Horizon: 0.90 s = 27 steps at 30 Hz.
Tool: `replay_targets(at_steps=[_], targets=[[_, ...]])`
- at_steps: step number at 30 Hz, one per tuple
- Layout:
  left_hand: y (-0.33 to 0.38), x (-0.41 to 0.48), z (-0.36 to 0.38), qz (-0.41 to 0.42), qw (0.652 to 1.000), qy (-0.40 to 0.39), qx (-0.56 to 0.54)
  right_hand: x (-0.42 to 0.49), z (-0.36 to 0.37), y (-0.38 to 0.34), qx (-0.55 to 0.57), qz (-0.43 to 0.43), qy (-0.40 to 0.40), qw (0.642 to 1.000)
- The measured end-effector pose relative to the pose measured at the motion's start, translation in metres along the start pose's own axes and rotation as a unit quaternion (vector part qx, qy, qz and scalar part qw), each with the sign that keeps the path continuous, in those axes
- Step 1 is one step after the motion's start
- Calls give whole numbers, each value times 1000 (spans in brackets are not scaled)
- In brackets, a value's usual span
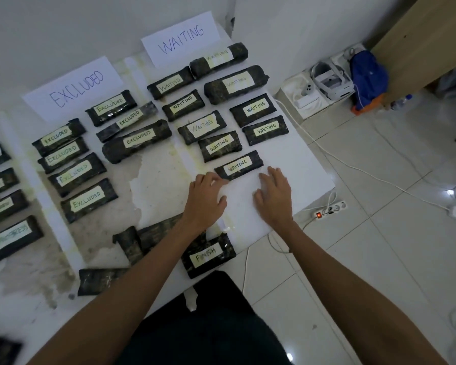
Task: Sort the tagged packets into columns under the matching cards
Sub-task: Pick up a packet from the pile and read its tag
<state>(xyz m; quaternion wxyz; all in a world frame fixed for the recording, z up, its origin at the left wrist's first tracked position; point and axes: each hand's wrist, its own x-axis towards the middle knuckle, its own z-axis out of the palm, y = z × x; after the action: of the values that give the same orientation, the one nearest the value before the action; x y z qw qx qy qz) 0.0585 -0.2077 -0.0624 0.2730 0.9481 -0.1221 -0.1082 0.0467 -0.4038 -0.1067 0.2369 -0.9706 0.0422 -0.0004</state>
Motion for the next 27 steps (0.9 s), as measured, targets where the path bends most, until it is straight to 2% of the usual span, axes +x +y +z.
replay_targets(at_steps=[2, 5, 8, 10, 14, 16, 22, 27], targets=[[-5, -30, -2, 16, 1000, -8, -3, -12, -5, -2, 42, -33, 4, 999], [-12, -73, -2, 31, 999, -20, 15, -36, -15, -18, 100, -85, -31, 991], [-18, -105, 1, 46, 996, -31, 65, -60, -21, -35, 151, -144, -113, 971], [-21, -118, 3, 48, 991, -60, 110, -74, -23, -42, 123, -191, -184, 956], [-23, -128, 5, 65, 976, -90, 187, -84, -20, -56, -42, -281, -282, 916], [-22, -129, 6, 75, 974, -87, 197, -87, -16, -63, -85, -298, -281, 908], [-22, -136, 2, 89, 974, -53, 203, -83, -21, -79, -93, -321, -242, 911], [-27, -148, 5, 82, 971, -60, 215, -87, -23, -81, -161, -342, -254, 890]])
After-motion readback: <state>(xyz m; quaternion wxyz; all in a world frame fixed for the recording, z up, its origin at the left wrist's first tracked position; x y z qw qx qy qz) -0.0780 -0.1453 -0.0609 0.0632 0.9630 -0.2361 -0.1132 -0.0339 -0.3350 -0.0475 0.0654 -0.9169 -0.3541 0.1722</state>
